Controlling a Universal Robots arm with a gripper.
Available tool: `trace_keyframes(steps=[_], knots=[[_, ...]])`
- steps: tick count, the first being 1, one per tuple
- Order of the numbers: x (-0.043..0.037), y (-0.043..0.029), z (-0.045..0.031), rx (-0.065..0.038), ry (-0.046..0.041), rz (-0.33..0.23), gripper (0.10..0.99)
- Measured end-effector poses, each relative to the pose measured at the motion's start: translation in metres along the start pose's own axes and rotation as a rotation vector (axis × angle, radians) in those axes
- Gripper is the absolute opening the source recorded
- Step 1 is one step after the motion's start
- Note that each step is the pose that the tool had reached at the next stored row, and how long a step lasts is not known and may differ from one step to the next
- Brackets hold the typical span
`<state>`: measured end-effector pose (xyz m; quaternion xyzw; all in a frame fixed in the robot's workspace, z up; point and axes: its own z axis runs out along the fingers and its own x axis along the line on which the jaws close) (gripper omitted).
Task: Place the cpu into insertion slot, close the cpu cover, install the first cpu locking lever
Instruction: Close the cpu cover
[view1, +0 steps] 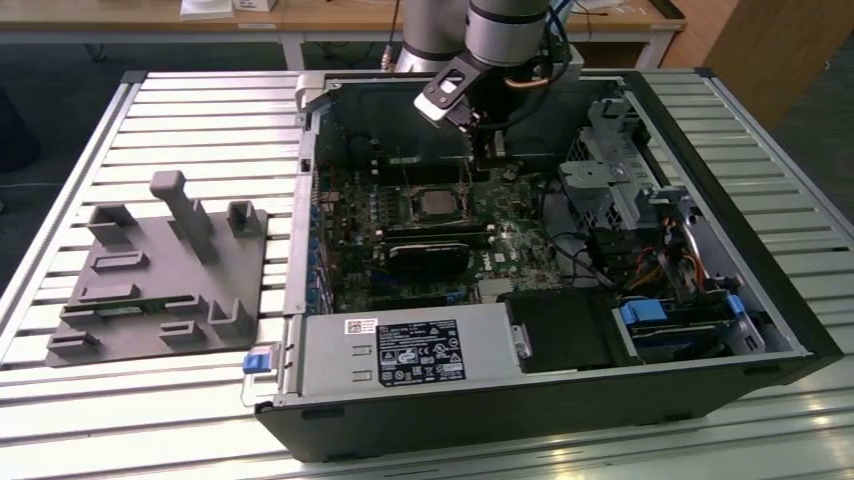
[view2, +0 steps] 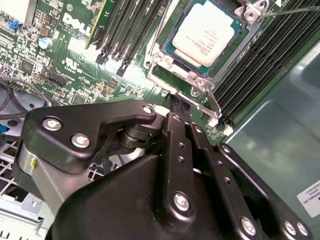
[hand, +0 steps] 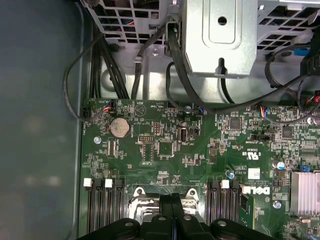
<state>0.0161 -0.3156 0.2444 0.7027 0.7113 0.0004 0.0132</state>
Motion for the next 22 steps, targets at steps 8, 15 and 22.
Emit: trace_keyframes(steps=[8,15,22], knots=[[0.0001,-0.0069,0.0,0.0,0.0001,0.0,0.106],[0.0001,-0.0098,0.0003,0.0,-0.0001,0.0,0.106],[0.0,-0.0125,0.001,0.0,0.0003,0.0,0.106]])
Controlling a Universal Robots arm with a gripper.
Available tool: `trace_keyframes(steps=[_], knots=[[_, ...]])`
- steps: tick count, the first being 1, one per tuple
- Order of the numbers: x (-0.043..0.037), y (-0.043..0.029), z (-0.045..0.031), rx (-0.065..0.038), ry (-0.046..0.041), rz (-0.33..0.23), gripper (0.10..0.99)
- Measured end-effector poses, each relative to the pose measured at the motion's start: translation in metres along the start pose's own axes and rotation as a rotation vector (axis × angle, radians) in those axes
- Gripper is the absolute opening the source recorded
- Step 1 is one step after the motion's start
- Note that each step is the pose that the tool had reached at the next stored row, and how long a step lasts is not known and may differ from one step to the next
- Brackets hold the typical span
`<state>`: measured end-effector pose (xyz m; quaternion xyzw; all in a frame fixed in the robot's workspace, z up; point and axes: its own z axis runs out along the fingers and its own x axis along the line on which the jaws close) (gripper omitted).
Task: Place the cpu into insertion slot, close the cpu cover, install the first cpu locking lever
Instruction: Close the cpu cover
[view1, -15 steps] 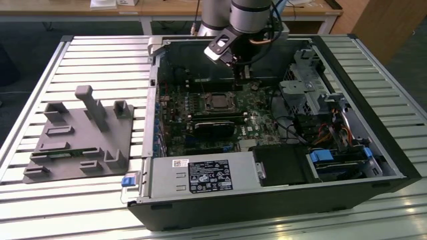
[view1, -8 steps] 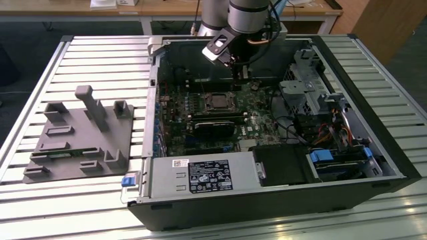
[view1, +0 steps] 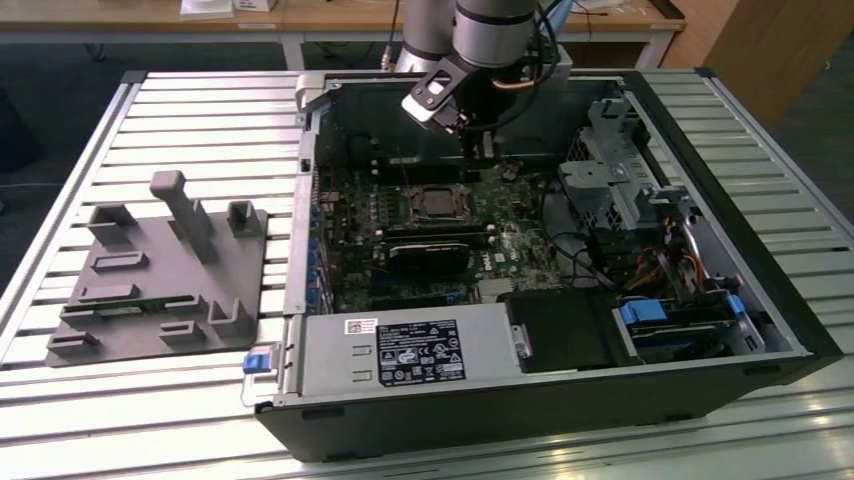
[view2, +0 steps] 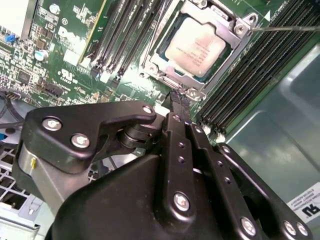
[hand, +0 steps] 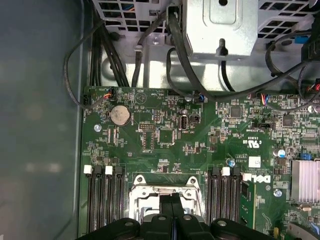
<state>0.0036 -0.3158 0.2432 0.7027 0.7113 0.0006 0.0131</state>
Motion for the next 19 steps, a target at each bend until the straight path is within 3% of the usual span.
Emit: trace_keyframes(steps=[5,14,19], knots=[[-0.0021,-0.0071,0.0058,0.0,-0.0001,0.0,0.106],[-0.0017,-0.0361,0.0144,0.0,-0.0002,0.0,0.106],[-0.0014,-0.0428,0.0205,0.0,-0.0002,0.0,0.106]])
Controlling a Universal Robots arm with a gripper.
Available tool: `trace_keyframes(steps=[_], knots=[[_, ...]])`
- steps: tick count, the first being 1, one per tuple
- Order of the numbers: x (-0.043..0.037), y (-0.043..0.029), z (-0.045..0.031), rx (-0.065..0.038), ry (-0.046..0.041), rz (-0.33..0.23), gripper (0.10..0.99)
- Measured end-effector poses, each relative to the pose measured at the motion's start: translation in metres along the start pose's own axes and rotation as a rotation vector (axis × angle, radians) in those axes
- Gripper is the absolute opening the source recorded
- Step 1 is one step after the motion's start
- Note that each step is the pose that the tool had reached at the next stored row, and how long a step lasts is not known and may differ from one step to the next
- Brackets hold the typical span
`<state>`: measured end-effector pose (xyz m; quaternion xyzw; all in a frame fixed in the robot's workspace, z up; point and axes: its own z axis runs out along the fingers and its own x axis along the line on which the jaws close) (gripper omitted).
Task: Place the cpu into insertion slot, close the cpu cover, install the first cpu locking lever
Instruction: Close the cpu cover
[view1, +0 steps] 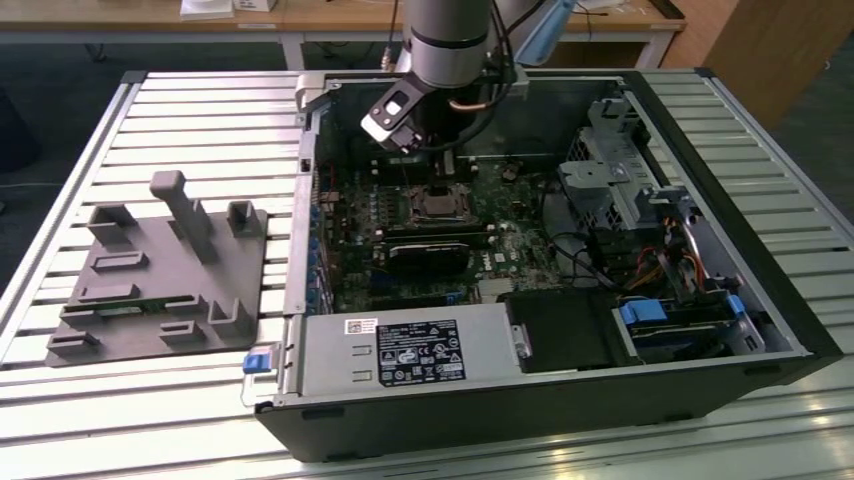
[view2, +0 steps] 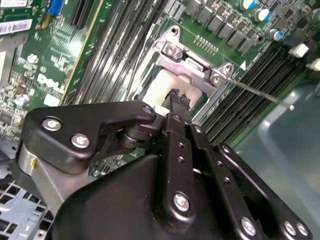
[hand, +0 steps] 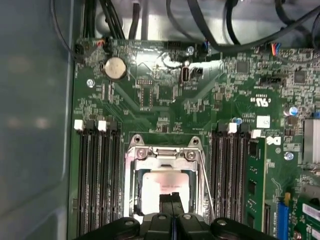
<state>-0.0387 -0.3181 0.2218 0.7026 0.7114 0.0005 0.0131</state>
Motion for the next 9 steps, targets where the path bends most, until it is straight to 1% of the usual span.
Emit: trace_keyframes(steps=[6,9], knots=[[0.0002,-0.0058,0.0082,0.0,-0.0001,0.0,0.106],[0.0007,-0.0082,0.0112,0.0,0.0,0.0,0.106]])
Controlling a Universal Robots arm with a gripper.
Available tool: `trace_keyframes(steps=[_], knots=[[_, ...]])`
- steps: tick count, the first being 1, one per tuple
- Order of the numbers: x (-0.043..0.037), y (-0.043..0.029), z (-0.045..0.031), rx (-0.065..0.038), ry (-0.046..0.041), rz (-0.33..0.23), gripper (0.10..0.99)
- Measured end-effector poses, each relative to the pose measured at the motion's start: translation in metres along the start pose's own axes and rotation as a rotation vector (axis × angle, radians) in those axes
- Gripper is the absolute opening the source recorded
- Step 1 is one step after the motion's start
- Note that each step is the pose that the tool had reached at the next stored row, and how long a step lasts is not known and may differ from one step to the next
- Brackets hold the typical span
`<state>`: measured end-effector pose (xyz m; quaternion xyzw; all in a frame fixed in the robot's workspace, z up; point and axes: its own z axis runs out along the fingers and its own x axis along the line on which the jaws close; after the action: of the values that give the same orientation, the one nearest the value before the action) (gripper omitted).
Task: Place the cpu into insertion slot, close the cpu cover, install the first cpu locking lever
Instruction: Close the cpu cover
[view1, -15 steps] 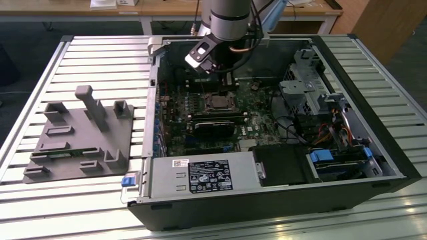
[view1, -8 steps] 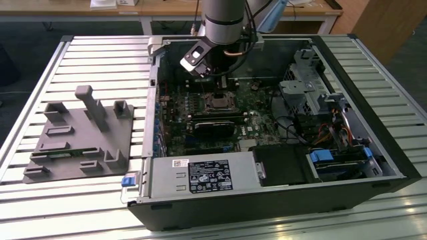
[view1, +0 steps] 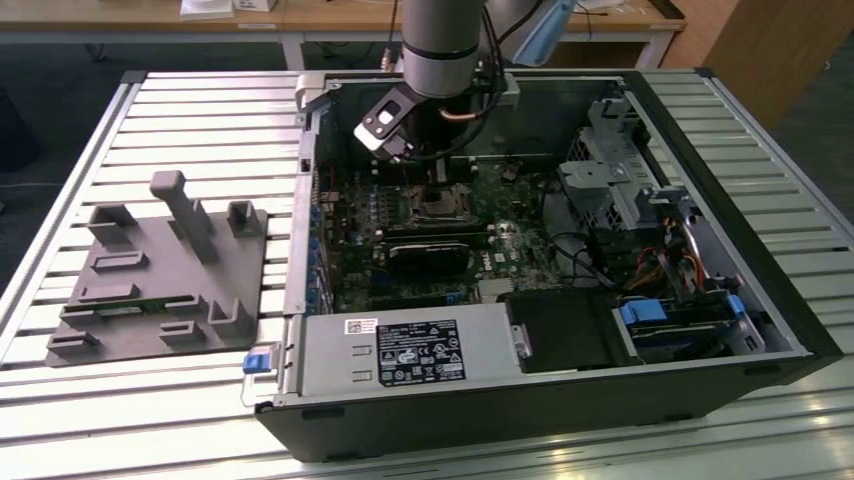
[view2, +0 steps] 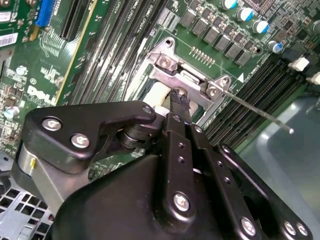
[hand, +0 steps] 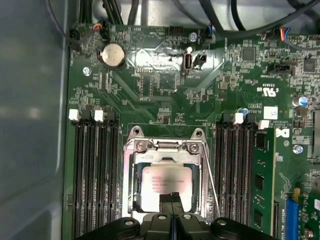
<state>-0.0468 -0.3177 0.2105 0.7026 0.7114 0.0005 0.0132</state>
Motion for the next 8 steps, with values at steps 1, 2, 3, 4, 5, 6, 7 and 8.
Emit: trace_keyframes(steps=[1,2,3,4,5,6,7,8], knots=[[0.0002,-0.0007,0.0009,0.0,0.0,0.0,0.106],[0.0004,-0.0013,0.0018,0.0,0.0,0.0,0.106],[0.0005,-0.0018,0.0026,0.0,-0.0001,0.0,0.106],[0.0007,-0.0025,0.0034,0.0,-0.0001,0.0,0.106],[0.0009,-0.0031,0.0041,0.0,0.0,0.0,0.106],[0.001,-0.0038,0.0047,0.0,0.0,0.0,0.106],[0.0012,-0.0045,0.0054,0.0,0.0,0.0,0.106],[0.0013,-0.005,0.006,0.0,0.0,0.0,0.106]])
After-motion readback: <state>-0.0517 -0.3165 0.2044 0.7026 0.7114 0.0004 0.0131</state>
